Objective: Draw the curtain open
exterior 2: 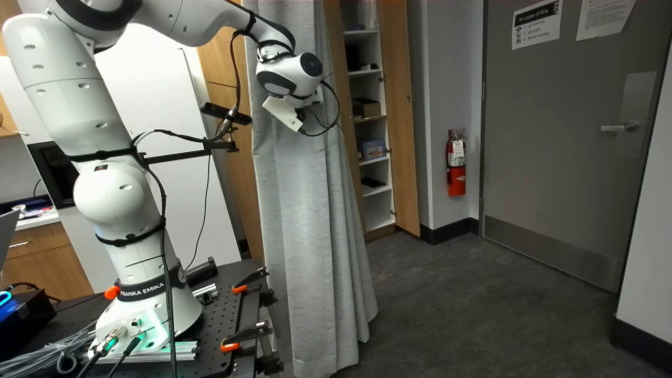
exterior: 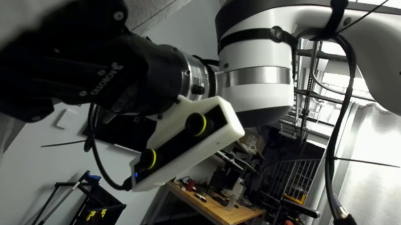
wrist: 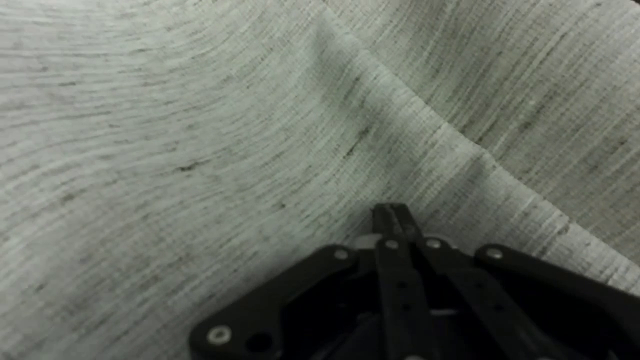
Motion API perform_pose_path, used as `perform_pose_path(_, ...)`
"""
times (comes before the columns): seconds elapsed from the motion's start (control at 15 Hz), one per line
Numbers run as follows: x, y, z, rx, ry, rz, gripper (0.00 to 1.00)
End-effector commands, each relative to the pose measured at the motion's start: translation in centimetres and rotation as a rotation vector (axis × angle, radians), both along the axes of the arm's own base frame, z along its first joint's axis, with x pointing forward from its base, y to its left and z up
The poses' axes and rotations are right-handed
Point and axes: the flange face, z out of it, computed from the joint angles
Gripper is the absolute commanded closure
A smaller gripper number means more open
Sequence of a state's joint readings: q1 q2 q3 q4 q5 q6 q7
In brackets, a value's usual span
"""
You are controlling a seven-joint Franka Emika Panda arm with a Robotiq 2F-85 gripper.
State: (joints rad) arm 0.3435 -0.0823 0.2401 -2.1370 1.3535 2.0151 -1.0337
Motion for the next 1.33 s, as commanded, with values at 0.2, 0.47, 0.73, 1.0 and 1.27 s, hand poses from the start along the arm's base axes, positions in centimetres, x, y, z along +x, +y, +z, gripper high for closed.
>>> perform_pose_path(0.2,1.5,1.2,1.6,-0.208,-0.244,0.178,1.0)
perform_pose_path(0.47,1.9,1.6,2.9,-0.306,-0.426,0.236,1.0)
perform_pose_path(0.73,2.8,2.0,4.3,-0.312,-0.629,0.159,1.0)
perform_pose_path(1.0,3.9,2.3,5.7,-0.297,-0.804,0.029,1.0)
perform_pose_path(1.27,4.4,2.6,7.0,-0.308,-0.997,-0.038,1.0)
